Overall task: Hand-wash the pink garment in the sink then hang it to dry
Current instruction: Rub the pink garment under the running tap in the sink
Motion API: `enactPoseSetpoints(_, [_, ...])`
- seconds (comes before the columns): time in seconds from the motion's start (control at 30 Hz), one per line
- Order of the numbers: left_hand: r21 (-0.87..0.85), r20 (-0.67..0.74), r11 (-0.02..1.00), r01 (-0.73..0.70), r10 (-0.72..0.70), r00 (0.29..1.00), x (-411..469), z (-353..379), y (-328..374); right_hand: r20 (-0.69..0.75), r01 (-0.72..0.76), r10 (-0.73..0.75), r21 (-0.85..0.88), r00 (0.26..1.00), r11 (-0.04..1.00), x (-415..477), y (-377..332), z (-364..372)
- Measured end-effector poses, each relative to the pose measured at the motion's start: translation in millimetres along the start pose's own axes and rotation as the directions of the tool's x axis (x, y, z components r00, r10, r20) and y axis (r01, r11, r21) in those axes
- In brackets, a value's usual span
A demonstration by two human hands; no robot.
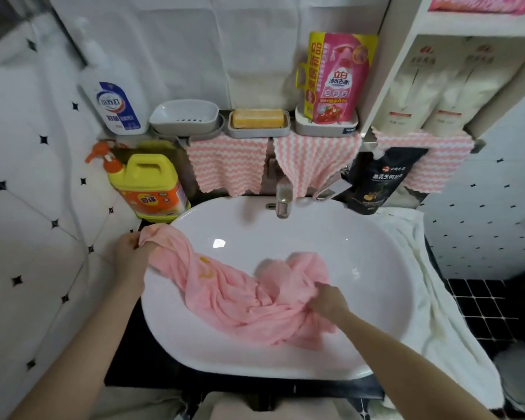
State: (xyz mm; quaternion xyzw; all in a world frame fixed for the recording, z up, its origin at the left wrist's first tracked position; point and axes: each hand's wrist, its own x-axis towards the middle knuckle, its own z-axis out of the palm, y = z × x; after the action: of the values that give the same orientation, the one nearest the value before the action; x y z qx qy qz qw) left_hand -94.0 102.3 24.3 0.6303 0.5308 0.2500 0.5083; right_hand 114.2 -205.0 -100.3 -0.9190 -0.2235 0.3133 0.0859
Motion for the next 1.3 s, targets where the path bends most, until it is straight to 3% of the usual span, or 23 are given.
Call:
enactPoseSetpoints(0.07, [-0.012, -0.017, 1.0, -0.004, 0.003, 1.0, 2, -3, -4, -0.137, -0.005, 0.035, 0.215, 0.99, 0.977, 0, -10, -25])
enactPoseSetpoints(0.13, [-0.036, -0.042, 0.999, 0.022, -0.023, 0.999, 1, -3, -8, -0.398, 0.109, 0.069, 0.408, 0.915, 0.906, -6, -27, -56])
enactPoseSetpoints(0.2, [-0.034, -0.088, 0.998, 0.048, -0.051, 0.995, -3, 0, -12, -0.689, 0.286, 0.093, 0.415, 0.719, 0.864, -16, -45, -80])
enactPoseSetpoints(0.27, [-0.021, -0.108, 0.995, 0.098, -0.1, 0.989, -4, 4, -20, -0.897, 0.413, -0.017, 0.187, 0.442, 0.892, -25, -61, -87])
enactPoseSetpoints(0.3, [-0.008, -0.104, 0.992, 0.126, -0.126, 0.987, -5, 5, -25, -0.921, 0.423, -0.147, 0.021, 0.361, 0.906, -27, -64, -82])
enactPoseSetpoints(0.33, [-0.013, -0.097, 0.988, 0.152, -0.153, 0.984, -4, 8, -28, -0.867, 0.447, -0.328, -0.141, 0.376, 0.883, -24, -63, -67])
enactPoseSetpoints(0.37, [-0.013, -0.094, 0.984, 0.177, -0.177, 0.98, -3, 10, -32, -0.69, 0.519, -0.528, -0.253, 0.495, 0.817, -23, -60, -47])
enactPoseSetpoints(0.4, [-0.003, -0.093, 0.98, 0.201, -0.201, 0.975, -3, 12, -35, -0.385, 0.598, -0.654, -0.27, 0.651, 0.755, -22, -55, -30])
enactPoseSetpoints(0.43, [0.026, -0.091, 0.978, 0.208, -0.205, 0.975, -4, 14, -37, -0.003, 0.597, -0.605, -0.159, 0.796, 0.786, -29, -48, -21])
enactPoseSetpoints(0.47, [0.071, -0.084, 0.976, 0.205, -0.199, 0.976, -7, 15, -38, 0.277, 0.48, -0.453, -0.034, 0.847, 0.877, -36, -39, -14])
enactPoseSetpoints(0.5, [0.103, -0.071, 0.978, 0.179, -0.173, 0.982, -9, 16, -41, 0.362, 0.357, -0.369, 0.102, 0.856, 0.929, -37, -30, -9])
enactPoseSetpoints(0.57, [0.074, -0.017, 0.989, 0.129, -0.128, 0.992, -15, 14, -47, 0.054, 0.26, -0.283, 0.263, 0.958, 0.929, -32, -16, -10])
enactPoseSetpoints(0.63, [0.053, -0.004, 0.992, 0.112, -0.111, 0.994, -17, 11, -50, -0.238, 0.187, -0.122, 0.271, 0.964, 0.944, -21, -3, -16])
enactPoseSetpoints(0.67, [0.052, 0.002, 0.993, 0.109, -0.109, 0.994, -16, 11, -49, -0.272, 0.134, -0.053, 0.289, 0.961, 0.948, -17, 2, -19])
enactPoseSetpoints(0.77, [0.035, 0.016, 0.992, 0.12, -0.12, 0.993, -12, 8, -52, -0.219, 0.066, -0.012, 0.242, 0.976, 0.968, -15, 10, -16])
enactPoseSetpoints(0.87, [0.056, 0.026, 0.99, 0.128, -0.129, 0.991, -13, 5, -56, -0.252, 0.285, -0.265, 0.047, 0.931, 0.957, -24, -20, -4])
enactPoseSetpoints(0.93, [0.047, 0.02, 0.99, 0.133, -0.134, 0.991, -15, 4, -57, -0.169, 0.339, -0.316, 0.136, 0.934, 0.931, -25, -52, 13])
enactPoseSetpoints(1.0, [0.015, -0.007, 0.988, 0.154, -0.154, 0.988, -15, 2, -57, -0.026, 0.199, -0.202, 0.33, 0.979, 0.923, -17, -70, 29])
enactPoseSetpoints(1.07, [-0.019, -0.028, 0.989, 0.144, -0.145, 0.989, -15, -2, -56, 0.084, 0.076, -0.119, 0.403, 0.989, 0.912, -13, -71, 33])
enactPoseSetpoints(1.13, [-0.076, -0.059, 0.993, 0.095, -0.099, 0.993, -15, -6, -55, 0.042, 0.036, -0.075, 0.59, 0.996, 0.806, -10, -51, 24])
enactPoseSetpoints(1.2, [-0.128, -0.144, 0.991, 0.047, -0.065, 0.987, -17, -10, -52, -0.056, 0.071, -0.044, 0.854, 0.997, 0.516, -10, -21, 3])
enactPoseSetpoints(1.23, [-0.14, -0.194, 0.99, 0.028, -0.055, 0.979, -16, -13, -52, -0.122, 0.104, 0.021, 0.914, 0.992, 0.393, -10, -3, -10])
enactPoseSetpoints(1.3, [-0.153, -0.313, 0.988, -0.012, -0.037, 0.949, -13, -19, -51, -0.248, 0.191, 0.164, 0.935, 0.955, 0.299, -12, 34, -41])
